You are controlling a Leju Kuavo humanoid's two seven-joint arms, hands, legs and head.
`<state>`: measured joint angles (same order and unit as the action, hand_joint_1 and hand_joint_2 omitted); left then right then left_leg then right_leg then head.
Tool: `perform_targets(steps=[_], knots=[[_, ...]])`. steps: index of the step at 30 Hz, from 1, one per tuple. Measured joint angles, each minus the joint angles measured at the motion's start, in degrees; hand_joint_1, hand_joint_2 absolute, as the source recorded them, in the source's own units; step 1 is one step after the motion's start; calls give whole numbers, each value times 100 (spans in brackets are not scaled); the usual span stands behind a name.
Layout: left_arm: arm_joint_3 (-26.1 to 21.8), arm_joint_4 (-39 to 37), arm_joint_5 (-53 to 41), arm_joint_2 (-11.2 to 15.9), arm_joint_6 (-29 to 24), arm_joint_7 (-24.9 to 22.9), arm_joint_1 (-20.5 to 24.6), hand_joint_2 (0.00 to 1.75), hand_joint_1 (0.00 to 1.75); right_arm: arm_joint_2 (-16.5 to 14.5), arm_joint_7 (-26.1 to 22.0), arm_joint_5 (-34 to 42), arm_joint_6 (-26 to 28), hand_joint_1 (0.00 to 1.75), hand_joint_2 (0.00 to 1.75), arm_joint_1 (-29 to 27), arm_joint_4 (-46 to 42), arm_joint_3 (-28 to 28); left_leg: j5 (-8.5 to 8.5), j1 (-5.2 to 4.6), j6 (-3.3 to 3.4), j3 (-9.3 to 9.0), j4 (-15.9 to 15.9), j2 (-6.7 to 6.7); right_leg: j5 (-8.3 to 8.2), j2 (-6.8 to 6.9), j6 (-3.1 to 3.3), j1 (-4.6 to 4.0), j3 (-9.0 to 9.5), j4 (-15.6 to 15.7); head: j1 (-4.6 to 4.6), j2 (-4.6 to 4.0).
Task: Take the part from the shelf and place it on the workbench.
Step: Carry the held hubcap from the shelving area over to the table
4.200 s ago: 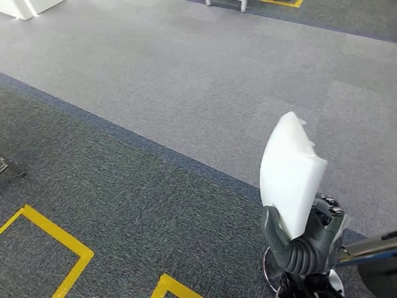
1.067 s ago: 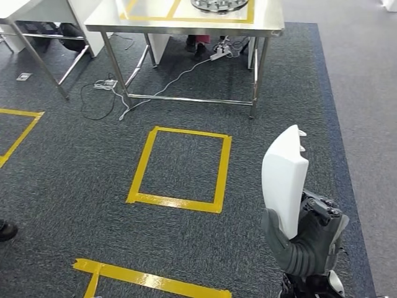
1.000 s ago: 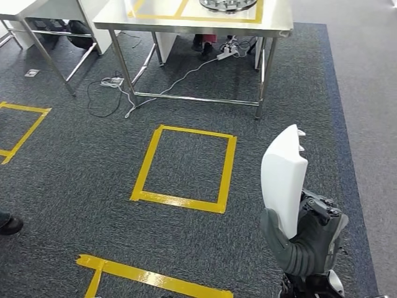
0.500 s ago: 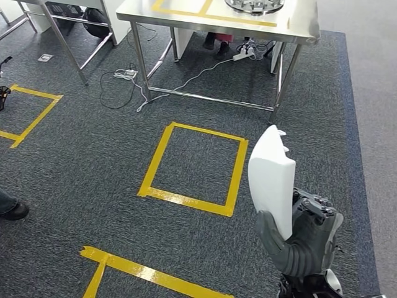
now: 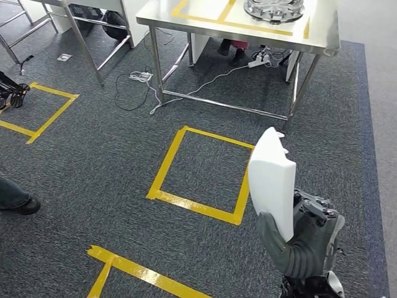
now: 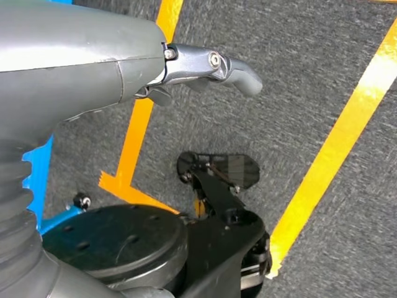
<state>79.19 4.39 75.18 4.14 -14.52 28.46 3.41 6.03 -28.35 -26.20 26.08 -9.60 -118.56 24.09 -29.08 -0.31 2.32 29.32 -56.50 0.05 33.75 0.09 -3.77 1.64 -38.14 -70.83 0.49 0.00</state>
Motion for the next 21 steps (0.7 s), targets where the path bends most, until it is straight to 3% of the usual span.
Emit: perform_targets(steps=[2,3,4,6,8,10,12,14,15,16,18,19,20,21], knots=[[1,0,0,-3,1,0,-9,175,0,0,-1,1,2,175,175,-3,5,-1,-102,12,-68,-124,-11,-36,-499,1,29,8,190,722,2,0],[1,-1,0,-1,1,0,-7,175,0,0,0,2,2,175,175,-1,11,0,-149,12,-109,-154,-21,-46,-583,6,61,1,278,984,-2,1],[1,-1,-1,2,1,2,-5,175,0,0,2,3,2,175,175,-6,16,1,-197,13,-155,-171,-25,-50,-612,5,102,-12,332,1132,-6,1],[1,-1,-1,7,1,7,-3,175,0,0,4,3,2,175,175,-17,22,2,-228,18,-244,-198,-87,-55,-521,-3,211,-35,413,1178,-17,1],[2,0,0,7,0,19,7,175,0,0,4,1,3,175,175,-22,19,-3,-135,28,-312,-111,-417,-50,-468,-1,296,-24,574,1207,-29,1],[2,0,-7,-2,3,32,21,175,0,-1,1,1,3,175,175,-22,16,-8,-77,43,-372,297,-1091,-41,-344,16,349,-14,782,1236,-52,1],[3,0,-15,-11,7,38,10,175,0,-1,-5,1,5,175,175,-33,16,-9,-338,56,-409,810,-1670,-38,-189,7,362,-18,963,1242,-68,0],[5,0,-12,-11,7,39,-18,175,0,0,-9,0,9,175,175,-44,16,-10,-692,54,-396,1144,-1752,-37,-13,-20,357,-22,1174,1244,-71,0],[5,0,-8,-8,7,40,-28,175,0,-1,-11,0,13,175,175,-46,16,-10,-724,45,-372,1222,-1598,-38,83,-32,355,-23,1289,1248,-73,0],[7,0,-8,-4,7,41,-37,175,0,-1,-13,-1,16,175,175,-45,16,-9,-568,29,-335,1255,-1340,-37,181,-35,349,-25,1404,1257,-74,0],[8,0,-8,9,5,42,-64,175,0,-2,-14,-3,24,175,175,-45,19,-10,214,-27,-242,1250,-804,-38,376,-39,316,-29,1634,1318,-74,0],[10,0,-9,14,3,44,-74,175,0,-2,-11,-3,27,175,175,-43,19,-10,526,-56,-197,1219,-643,-37,451,-40,284,-30,1740,1386,-81,0],[13,-1,-8,22,1,45,-78,175,0,-2,-7,-3,28,175,175,-41,19,-10,703,-79,-155,1174,-548,-40,479,-40,243,-33,1862,1458,-84,0],[15,-1,-4,24,-2,48,-75,175,0,-2,-5,-4,32,175,175,-37,18,-10,653,-92,-111,1107,-502,-39,423,-40,195,-38,1917,1483,-89,0]])
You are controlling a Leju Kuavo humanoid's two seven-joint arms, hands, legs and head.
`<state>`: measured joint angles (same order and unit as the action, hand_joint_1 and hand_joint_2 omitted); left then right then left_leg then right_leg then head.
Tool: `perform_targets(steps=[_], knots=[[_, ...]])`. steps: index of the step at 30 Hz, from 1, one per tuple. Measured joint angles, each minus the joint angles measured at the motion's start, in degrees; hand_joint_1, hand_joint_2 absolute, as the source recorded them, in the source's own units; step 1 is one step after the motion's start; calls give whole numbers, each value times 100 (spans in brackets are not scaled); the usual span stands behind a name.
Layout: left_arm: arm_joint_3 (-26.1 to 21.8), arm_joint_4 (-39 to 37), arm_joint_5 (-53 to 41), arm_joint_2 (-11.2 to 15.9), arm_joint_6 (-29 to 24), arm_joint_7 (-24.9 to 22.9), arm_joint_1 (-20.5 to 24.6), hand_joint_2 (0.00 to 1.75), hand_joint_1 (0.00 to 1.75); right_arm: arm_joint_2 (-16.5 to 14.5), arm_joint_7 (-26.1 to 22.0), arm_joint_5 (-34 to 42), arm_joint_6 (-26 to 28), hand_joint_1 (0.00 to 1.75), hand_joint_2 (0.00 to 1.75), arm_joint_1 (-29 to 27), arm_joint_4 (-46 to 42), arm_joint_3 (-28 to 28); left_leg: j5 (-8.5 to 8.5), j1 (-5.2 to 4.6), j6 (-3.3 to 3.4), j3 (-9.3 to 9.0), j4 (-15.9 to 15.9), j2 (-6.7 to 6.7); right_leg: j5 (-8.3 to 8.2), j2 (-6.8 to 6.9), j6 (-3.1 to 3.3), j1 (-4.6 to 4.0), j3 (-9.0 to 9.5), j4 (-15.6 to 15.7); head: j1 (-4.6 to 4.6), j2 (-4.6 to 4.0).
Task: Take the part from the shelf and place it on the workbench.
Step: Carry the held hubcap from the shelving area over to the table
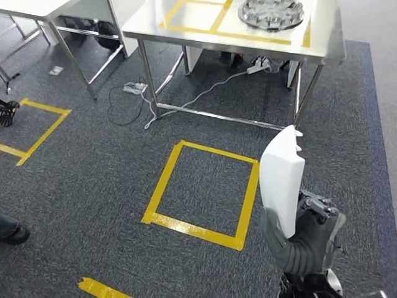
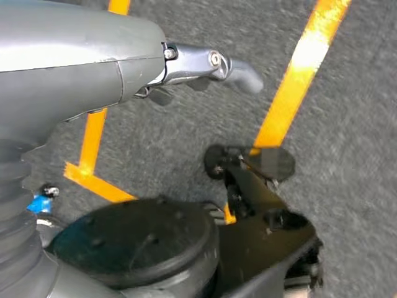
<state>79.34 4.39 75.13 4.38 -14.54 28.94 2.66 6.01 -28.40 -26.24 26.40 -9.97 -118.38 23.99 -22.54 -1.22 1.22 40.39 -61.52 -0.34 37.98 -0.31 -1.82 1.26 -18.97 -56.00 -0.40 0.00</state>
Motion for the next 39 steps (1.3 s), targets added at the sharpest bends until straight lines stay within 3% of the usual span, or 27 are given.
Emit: perform_targets(steps=[2,3,4,5,7,8,9,10,11,13,14,15,17,19,20,21,23,24,25,27,29,32,34,37,39], knots=[[4,0,21,-1,-4,3,13,175,0,1,1,1,14,175,175,14,-4,-3,-80,24,83,-240,202,-17,-318,8,-65,-10,-130,-347,10,-1],[5,1,33,-4,-4,4,17,175,0,1,-2,2,22,175,175,24,-4,-8,-129,39,113,-397,315,-25,-483,5,-72,-15,-368,-716,21,-1],[6,1,42,-6,-4,4,21,175,0,2,-1,6,28,175,175,32,-3,-15,-186,51,129,-570,428,-38,-532,3,-67,-20,-647,-1112,38,-1],[7,1,49,-8,-4,4,21,175,0,2,-2,8,33,175,175,32,-1,-22,-260,49,141,-732,518,-45,-443,3,-57,-25,-934,-1424,56,-1],[7,1,49,-14,-4,2,22,175,0,2,-1,13,43,175,175,29,2,-33,-433,49,147,-1040,623,-69,85,2,-53,-34,-1429,-1644,82,0],[7,1,49,-16,-4,0,21,175,0,2,-1,15,48,175,175,25,2,-37,-535,48,145,-1194,645,-82,357,2,-58,-38,-1609,-1585,93,1],[7,1,49,-18,-4,-2,20,175,0,2,-1,18,52,175,175,23,3,-41,-651,47,140,-1359,656,-94,497,2,-56,-42,-1757,-1443,106,1],[7,1,49,-18,-4,-4,18,175,0,2,-2,21,54,175,175,17,4,-44,-771,45,133,-1521,659,-101,444,2,-51,-47,-1874,-1244,118,1],[7,1,49,-21,-4,-6,10,175,0,2,-1,26,55,175,175,5,8,-45,-902,43,125,-1662,663,-105,35,5,-31,-55,-1969,-970,128,1],[6,0,49,-30,-4,-11,5,175,0,2,0,45,54,175,175,-28,22,-52,-1152,44,81,-1885,635,-113,-1078,9,42,-99,-2071,-519,114,-1],[5,0,49,-35,-5,-18,6,175,0,2,1,56,51,175,175,-38,25,-57,-1244,55,45,-1952,636,-115,-1488,3,91,-129,-2074,-404,95,-1],[4,0,49,-39,-7,-25,21,175,0,2,-2,64,49,175,175,-35,20,-62,-1274,68,7,-1991,610,-117,-1606,-3,140,-159,-2046,-381,82,0],[4,1,49,-49,-13,-34,62,175,0,1,-8,74,46,175,175,-8,3,-71,-1069,77,-60,-1802,242,-108,-1535,-5,223,-155,-1928,-332,86,2],[4,1,46,-68,-16,-33,99,175,0,-1,-10,82,43,175,175,7,-3,-75,-804,79,-118,-1286,-573,-80,-1460,20,279,-110,-1756,-200,83,2],[4,1,45,-75,-18,-33,103,175,0,-2,-9,85,40,175,175,6,-2,-76,-845,98,-149,-1018,-923,-63,-1410,30,293,-97,-1659,-148,76,2],[4,1,45,-79,-17,-34,98,175,0,-2,-9,88,38,175,175,6,-2,-77,-1040,123,-183,-800,-1132,-54,-1349,30,293,-87,-1565,-115,74,2],[4,1,48,-74,-19,-34,81,175,0,-2,-8,92,37,175,175,3,-2,-82,-1543,175,-244,-534,-1188,-46,-1209,18,266,-67,-1376,-96,74,2],[4,1,49,-71,-19,-34,76,175,0,-2,-8,94,37,175,175,1,-2,-86,-1631,197,-269,-479,-1060,-43,-1136,13,248,-55,-1280,-96,73,2],[4,1,49,-67,-19,-34,74,175,0,-2,-8,95,37,175,175,-1,-2,-88,-1521,217,-289,-475,-830,-40,-1068,11,229,-41,-1185,-96,73,2],[4,1,49,-67,-19,-34,67,175,0,-1,-8,97,38,175,175,-4,-2,-92,-872,253,-316,-557,-165,-25,-942,9,171,-24,-1037,-111,65,2],[6,1,49,-75,-19,-42,62,175,0,-1,-9,102,38,175,175,-10,-1,-99,-463,257,-274,-606,225,4,-825,-6,80,-32,-996,-132,48,2],[7,1,49,-79,-19,-50,58,175,0,0,-3,118,37,175,175,-17,-1,-116,-432,234,-85,-649,272,9,-764,-14,-75,-26,-941,-212,48,2],[7,1,48,-77,-17,-48,62,175,0,0,0,142,34,175,175,-7,-1,-137,-441,228,19,-726,297,6,-650,-1,-122,-11,-1051,-488,74,2],[7,1,48,-67,-16,-46,63,175,0,0,8,206,21,175,175,-15,1,-173,-502,190,89,-780,303,7,-245,6,-126,-13,-1718,-1519,106,2],[7,1,48,-67,-13,-46,58,175,0,0,11,233,-4,175,175,-21,3,-203,-576,153,107,-844,303,3,-188,6,-108,-23,-2026,-1795,112,2]])
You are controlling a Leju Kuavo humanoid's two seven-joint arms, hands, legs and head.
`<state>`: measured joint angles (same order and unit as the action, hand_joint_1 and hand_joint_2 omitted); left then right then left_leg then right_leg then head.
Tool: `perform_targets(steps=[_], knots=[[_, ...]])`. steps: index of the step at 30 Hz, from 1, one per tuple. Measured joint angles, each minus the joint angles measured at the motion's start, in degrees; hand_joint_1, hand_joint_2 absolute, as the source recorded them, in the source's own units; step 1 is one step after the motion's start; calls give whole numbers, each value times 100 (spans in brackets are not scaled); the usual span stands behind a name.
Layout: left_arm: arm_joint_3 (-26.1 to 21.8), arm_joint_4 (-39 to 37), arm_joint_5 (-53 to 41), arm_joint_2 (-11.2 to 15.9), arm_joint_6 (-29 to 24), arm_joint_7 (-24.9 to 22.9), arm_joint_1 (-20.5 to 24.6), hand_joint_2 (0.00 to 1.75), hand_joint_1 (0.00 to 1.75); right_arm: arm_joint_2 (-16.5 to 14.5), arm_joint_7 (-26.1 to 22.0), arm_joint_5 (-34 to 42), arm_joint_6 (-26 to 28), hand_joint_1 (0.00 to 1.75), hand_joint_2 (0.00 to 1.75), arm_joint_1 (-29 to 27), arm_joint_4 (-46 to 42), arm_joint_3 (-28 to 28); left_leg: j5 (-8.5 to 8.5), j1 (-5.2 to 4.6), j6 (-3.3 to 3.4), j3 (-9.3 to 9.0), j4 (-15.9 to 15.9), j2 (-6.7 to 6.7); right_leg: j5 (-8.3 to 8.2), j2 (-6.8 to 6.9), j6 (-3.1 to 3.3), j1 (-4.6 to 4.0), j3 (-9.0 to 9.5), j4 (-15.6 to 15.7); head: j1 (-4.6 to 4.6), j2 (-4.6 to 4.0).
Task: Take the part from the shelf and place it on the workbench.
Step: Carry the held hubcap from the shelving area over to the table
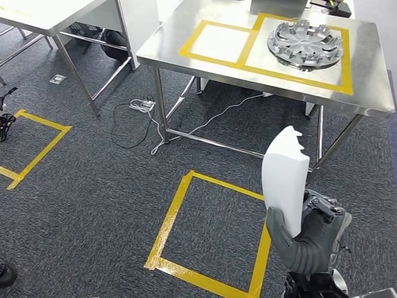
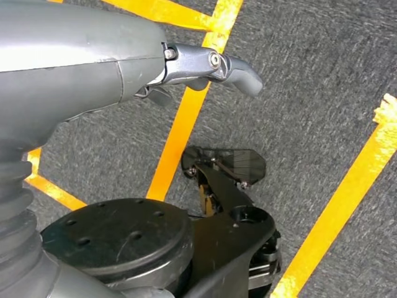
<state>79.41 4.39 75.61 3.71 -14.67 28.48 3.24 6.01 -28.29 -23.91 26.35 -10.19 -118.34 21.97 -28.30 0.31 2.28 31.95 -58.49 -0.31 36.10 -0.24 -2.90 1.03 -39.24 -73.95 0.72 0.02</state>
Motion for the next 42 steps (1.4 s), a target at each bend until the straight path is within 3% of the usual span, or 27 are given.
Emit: perform_targets(steps=[1,3,5,7,9,11,13,15,16,17,19,21,23,24,26,27,28,29,31,32,33,35,36,37,39,41,42], knots=[[0,0,1,-1,2,1,-2,175,0,0,1,10,-14,175,175,0,1,-17,-46,-16,2,-59,0,-4,-143,0,22,-11,0,170,0,0],[0,0,1,-5,3,3,-4,175,0,0,1,23,-33,175,175,-1,1,-47,-151,-40,-6,-193,-2,-11,-642,8,98,-51,193,880,1,0],[-1,0,1,-10,7,7,0,175,0,0,4,31,-36,175,175,-2,4,-59,-249,-57,-53,-279,3,-15,-849,30,170,-93,372,1380,-12,0],[-1,0,2,-14,9,10,8,175,0,0,5,35,-34,175,175,-8,8,-65,-272,-60,-125,-344,-28,-14,-802,38,221,-111,443,1498,-24,0],[0,0,1,-7,9,13,20,175,0,-1,2,35,-32,175,175,-9,7,-68,-204,-55,-184,-290,-283,-6,-812,31,277,-85,603,1570,-34,0],[0,0,-1,-5,11,15,34,175,0,-2,-2,38,-35,175,175,0,7,-72,-194,-40,-233,40,-855,-4,-728,36,313,-51,817,1618,-60,0],[0,0,0,-10,13,15,27,175,0,-2,-5,40,-44,175,175,-1,9,-76,-433,-10,-284,502,-1440,-3,-599,33,318,-42,971,1631,-79,-1],[0,0,0,-4,13,14,6,175,0,-3,-8,44,-51,175,175,-10,10,-80,-733,11,-320,829,-1618,-1,-444,13,297,-33,1144,1631,-79,-1],[0,0,1,1,13,13,-4,175,0,-3,-9,47,-53,175,175,-12,10,-82,-766,16,-328,896,-1496,-1,-355,6,283,-24,1240,1632,-81,-1],[0,0,0,5,13,13,-10,175,0,-4,-10,51,-55,175,175,-12,10,-84,-670,18,-335,909,-1275,1,-266,4,266,-14,1338,1633,-81,-2],[0,0,0,8,13,14,-29,175,0,-7,-10,67,-67,175,175,-10,11,-90,-19,13,-326,874,-678,29,-63,10,221,-1,1544,1645,-88,-2],[1,0,0,4,13,17,-34,175,0,-12,-10,83,-91,175,175,2,10,-105,420,-15,-250,812,-352,53,74,12,135,-4,1747,1721,-98,-2],[2,0,1,2,13,23,-23,175,0,-15,-11,97,-124,175,175,20,9,-121,358,-29,-139,698,-276,43,-18,5,40,-9,1846,1718,-101,-2],[3,0,0,2,13,28,-23,175,0,-15,-5,109,-142,175,175,34,11,-132,341,-20,-91,603,-209,30,-155,9,2,-6,1777,1541,-85,-1],[4,-1,1,5,13,38,-24,175,0,-15,10,155,-178,175,175,75,18,-168,254,-15,-8,363,-75,14,-379,14,-21,-1,1299,845,-50,1],[4,-2,-1,8,11,40,-26,175,0,-15,21,181,-200,175,175,91,25,-193,183,-23,20,232,-10,7,-360,18,-16,2,980,465,-29,1],[5,-2,0,13,9,42,-26,175,0,-15,28,205,-221,175,175,102,33,-217,101,-35,38,101,42,-2,-197,18,-8,0,689,203,-24,1],[6,-2,1,15,8,42,-26,175,0,-15,33,224,-238,175,175,106,42,-241,8,-47,49,-49,83,-16,75,18,-6,-4,434,74,-16,0],[8,-2,1,19,7,42,-31,175,0,-15,40,250,-261,175,175,112,62,-284,-208,-74,61,-378,134,-51,553,18,7,-20,88,180,1,0],[9,-2,1,20,7,44,-32,175,0,-15,47,265,-268,175,175,116,73,-308,-331,-92,65,-553,148,-64,555,17,35,-34,-26,384,7,0],[10,-2,1,20,7,47,-37,175,0,-15,56,279,-276,175,175,117,86,-331,-460,-103,69,-707,161,-72,244,17,87,-53,-108,662,9,0],[11,-1,2,14,9,51,-37,175,0,-15,77,305,-290,175,175,118,120,-372,-718,-117,50,-981,179,-86,-766,17,189,-116,-162,1145,-15,0],[13,-1,5,12,9,53,-33,175,0,-17,87,317,-302,175,175,128,132,-388,-817,-103,24,-1093,214,-91,-1118,10,230,-157,-122,1267,-27,1],[14,-1,8,8,10,55,-21,175,0,-19,94,329,-313,175,175,148,139,-403,-848,-91,-12,-1187,205,-94,-1228,0,253,-192,-47,1311,-34,1],[17,0,15,4,9,63,24,175,0,-28,97,346,-337,175,175,207,137,-435,-671,-72,-80,-1147,-110,-85,-1083,-22,306,-200,180,1378,-19,1],[17,4,8,-12,14,72,74,175,0,-42,96,361,-345,175,175,246,138,-468,-376,-73,-133,-704,-914,-64,-959,-6,356,-152,446,1496,-20,0],[17,6,3,-18,19,73,80,175,0,-49,97,368,-346,175,175,255,142,-482,-384,-61,-162,-407,-1293,-55,-884,5,370,-130,589,1557,-25,0]])
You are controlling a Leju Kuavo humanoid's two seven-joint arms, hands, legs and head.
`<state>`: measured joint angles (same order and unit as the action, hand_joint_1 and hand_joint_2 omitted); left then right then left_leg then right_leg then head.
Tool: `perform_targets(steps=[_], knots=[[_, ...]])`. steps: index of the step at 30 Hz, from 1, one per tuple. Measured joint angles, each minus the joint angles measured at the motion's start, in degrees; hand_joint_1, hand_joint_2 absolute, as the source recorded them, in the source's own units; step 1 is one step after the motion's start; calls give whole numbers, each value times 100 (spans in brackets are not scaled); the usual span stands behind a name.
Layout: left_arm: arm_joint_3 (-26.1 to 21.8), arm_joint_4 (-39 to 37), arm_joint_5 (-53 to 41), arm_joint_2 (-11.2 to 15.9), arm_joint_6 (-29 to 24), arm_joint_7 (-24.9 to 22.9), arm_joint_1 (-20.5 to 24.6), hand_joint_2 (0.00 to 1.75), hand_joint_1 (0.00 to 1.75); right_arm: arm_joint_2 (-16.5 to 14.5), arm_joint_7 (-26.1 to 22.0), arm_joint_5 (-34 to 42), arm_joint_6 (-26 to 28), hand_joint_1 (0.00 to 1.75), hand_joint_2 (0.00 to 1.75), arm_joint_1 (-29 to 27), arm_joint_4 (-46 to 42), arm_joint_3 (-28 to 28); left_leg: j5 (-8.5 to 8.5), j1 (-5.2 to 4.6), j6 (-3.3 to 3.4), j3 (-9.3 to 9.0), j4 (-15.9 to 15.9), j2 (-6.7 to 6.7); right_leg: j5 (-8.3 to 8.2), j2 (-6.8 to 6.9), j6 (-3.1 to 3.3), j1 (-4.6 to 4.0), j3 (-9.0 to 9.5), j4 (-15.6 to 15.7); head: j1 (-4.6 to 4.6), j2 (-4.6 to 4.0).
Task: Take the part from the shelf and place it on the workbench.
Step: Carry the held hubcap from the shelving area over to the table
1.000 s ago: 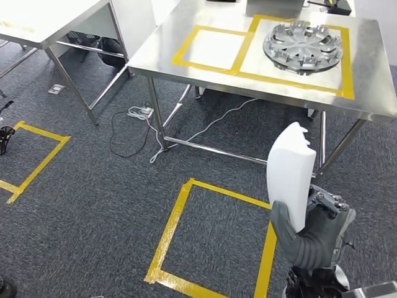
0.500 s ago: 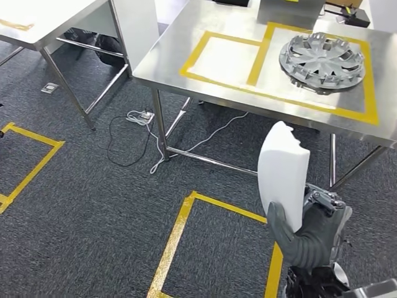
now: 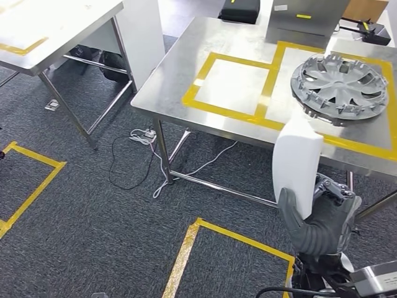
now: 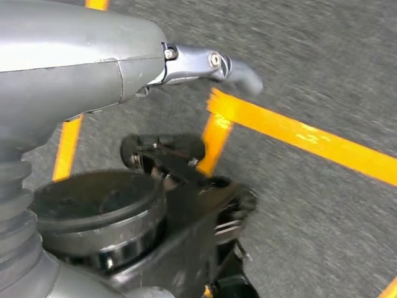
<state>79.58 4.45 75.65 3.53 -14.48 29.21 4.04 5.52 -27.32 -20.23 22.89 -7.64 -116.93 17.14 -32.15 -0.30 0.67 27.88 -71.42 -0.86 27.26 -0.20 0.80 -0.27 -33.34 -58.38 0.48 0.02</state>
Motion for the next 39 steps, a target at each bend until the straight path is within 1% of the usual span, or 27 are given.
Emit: perform_targets(steps=[1,2,4,5,6,8,9,10,13,14,15,17,18,19,20,21,23,24,26,29,31,33,34,35,37,38,39], knots=[[0,1,-4,-3,4,2,-8,175,0,-4,3,8,0,175,175,6,5,-12,-163,16,-31,271,-240,5,80,-2,10,20,142,54,-5,0],[0,1,-6,2,8,2,-29,175,0,-9,4,12,-1,175,175,10,12,-21,-464,36,-60,509,-346,6,167,-17,7,40,294,102,-3,0],[0,1,-2,18,8,1,-67,175,0,-19,3,16,-3,175,175,14,23,-34,-1032,64,-101,860,-268,9,358,-51,-20,77,604,175,-5,0],[0,1,-2,27,7,0,-77,175,0,-24,2,17,-4,175,175,16,28,-41,-1109,73,-118,985,-105,10,468,-62,-45,98,756,195,-5,0],[0,1,-2,33,7,-3,-85,175,0,-30,2,18,-5,175,175,18,35,-46,-927,79,-131,1071,138,14,578,-65,-72,116,890,205,-7,0],[0,1,-3,39,8,-15,-111,175,0,-38,3,20,-5,175,175,27,57,-61,134,86,-135,1205,706,31,807,-77,-138,131,1106,200,-24,0],[1,1,-3,38,9,-22,-123,175,0,-40,7,26,-5,175,175,38,71,-70,603,80,-117,1244,871,36,906,-88,-179,130,1167,199,-25,0],[2,1,-2,36,10,-25,-131,175,0,-42,10,33,-6,175,175,52,82,-89,903,68,-90,1271,949,41,983,-100,-224,128,1214,218,-28,0],[7,1,3,34,12,-15,-105,175,0,-43,20,66,-13,175,175,125,94,-156,850,64,23,1224,983,30,1096,-81,-341,140,1302,323,-18,0],[7,1,1,37,12,-12,-91,175,0,-43,24,78,-15,175,175,158,97,-178,817,76,62,1179,1023,27,1155,-59,-365,140,1234,194,-9,0],[7,0,-1,41,11,-9,-79,175,0,-43,29,91,-16,175,175,188,102,-202,779,86,93,1124,1061,26,1255,-39,-382,140,1058,-97,-3,0],[8,0,-2,50,13,-8,-68,175,0,-43,37,106,-16,175,175,221,120,-256,681,78,135,1022,1095,28,1480,-20,-388,136,436,-969,8,0],[10,0,-2,52,15,-8,-70,175,0,-43,44,111,-16,175,175,227,135,-284,621,73,140,960,1099,28,1500,-21,-383,135,121,-1325,7,0],[13,1,-2,52,17,-8,-73,175,0,-43,52,113,-18,175,175,232,151,-310,559,69,143,888,1099,24,1415,-21,-378,134,-113,-1507,8,0],[18,1,-2,52,18,-8,-77,175,0,-43,65,116,-20,175,175,241,171,-339,489,67,141,788,1100,16,1169,-21,-370,133,-241,-1449,8,0],[26,1,-2,52,19,-9,-78,175,0,-43,78,120,-26,175,175,254,191,-372,414,66,134,673,1102,9,813,-19,-357,133,-269,-1184,9,0],[45,1,-3,52,22,-11,-72,175,0,-43,97,131,-43,175,175,285,239,-444,272,62,96,478,1121,-9,242,-9,-325,111,-172,-564,3,-1],[53,1,-3,52,25,-15,-62,175,0,-44,105,141,-60,175,175,310,267,-477,224,58,65,428,1131,-12,156,-1,-298,95,-88,-337,6,-1],[67,1,-4,52,28,-22,-43,175,0,-45,114,166,-98,175,175,358,317,-538,183,57,-6,392,1172,-9,227,-4,-246,60,14,-164,11,-2],[91,0,-3,61,36,-16,-28,175,0,-45,120,195,-129,175,175,419,366,-620,124,62,-98,383,1102,14,273,-18,-149,91,178,-10,9,-2],[101,1,-4,63,51,-8,-21,175,0,-45,139,203,-161,175,175,500,412,-657,-28,70,-139,646,583,23,333,-5,-88,107,328,63,3,-2],[116,1,-4,61,63,-6,-26,175,0,-46,172,205,-208,175,175,550,476,-695,-167,76,-170,1132,-141,25,451,2,-64,101,469,74,3,-2],[127,1,-3,62,66,-6,-35,175,0,-47,188,208,-226,175,175,562,515,-709,-115,77,-178,1328,-348,25,521,-1,-64,97,549,75,3,-2],[139,1,-3,64,68,-6,-44,175,0,-48,200,214,-243,175,175,583,557,-718,65,75,-174,1435,-345,25,597,-9,-67,95,644,75,2,-2],[157,1,-2,73,72,-6,-53,175,0,-54,219,221,-281,175,175,665,637,-730,649,62,-129,1367,204,23,759,-25,-77,94,848,87,2,-2],[162,1,-3,79,74,-7,-53,175,0,-58,225,220,-299,175,175,709,667,-735,860,38,-94,1281,478,25,832,-28,-91,95,939,120,4,-2],[166,1,-3,86,77,-5,-53,175,0,-62,231,216,-310,175,175,748,695,-740,956,10,-51,1180,699,33,888,-30,-119,98,1012,169,2,-2]])
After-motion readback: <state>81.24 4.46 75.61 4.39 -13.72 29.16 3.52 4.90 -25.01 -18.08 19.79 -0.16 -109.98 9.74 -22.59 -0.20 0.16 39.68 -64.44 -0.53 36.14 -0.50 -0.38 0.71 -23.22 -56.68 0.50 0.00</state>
